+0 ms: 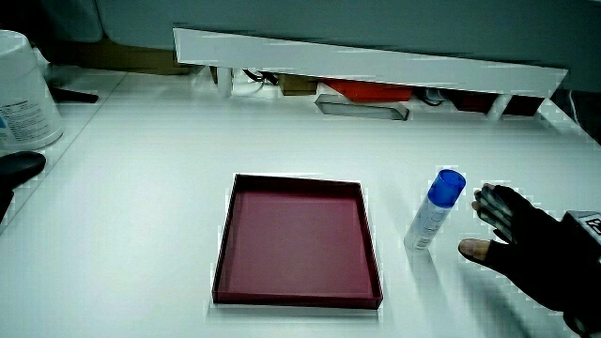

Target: Place glue on desk

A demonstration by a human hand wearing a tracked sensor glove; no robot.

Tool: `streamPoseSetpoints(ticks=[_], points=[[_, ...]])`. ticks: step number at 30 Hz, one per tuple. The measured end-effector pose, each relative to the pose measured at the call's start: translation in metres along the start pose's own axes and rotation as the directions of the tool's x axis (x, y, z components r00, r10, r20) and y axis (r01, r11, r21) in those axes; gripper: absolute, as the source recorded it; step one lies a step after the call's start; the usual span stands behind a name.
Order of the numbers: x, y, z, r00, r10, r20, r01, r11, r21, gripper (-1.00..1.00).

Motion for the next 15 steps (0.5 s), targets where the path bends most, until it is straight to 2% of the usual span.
streamPoseSetpoints(ticks=[2, 3, 5, 6, 9, 10, 12, 15], points=[[-0.004, -0.013, -0.001, 0.999, 0.025, 0.039, -0.025, 0.9997, 0.008, -1.0], [-0.009, -0.019, -0.003, 0.999, 0.038, 0.032, -0.039, 0.9991, 0.017, -1.0], [-0.024, -0.028, -0.01, 0.997, 0.071, -0.038, -0.07, 0.9973, 0.022, -1.0], [-0.028, -0.033, -0.013, 0.996, 0.064, -0.056, -0.063, 0.9975, 0.031, -1.0], [-0.027, -0.048, -0.021, 0.996, 0.073, -0.056, -0.071, 0.9971, 0.028, -1.0], [-0.029, -0.053, -0.024, 0.995, 0.067, -0.073, -0.064, 0.9974, 0.034, -1.0], [-0.032, -0.061, -0.032, 0.989, 0.018, -0.146, -0.012, 0.9991, 0.04, -1.0], [-0.028, -0.067, -0.037, 0.992, -0.006, -0.125, 0.008, 0.9998, 0.02, -1.0]])
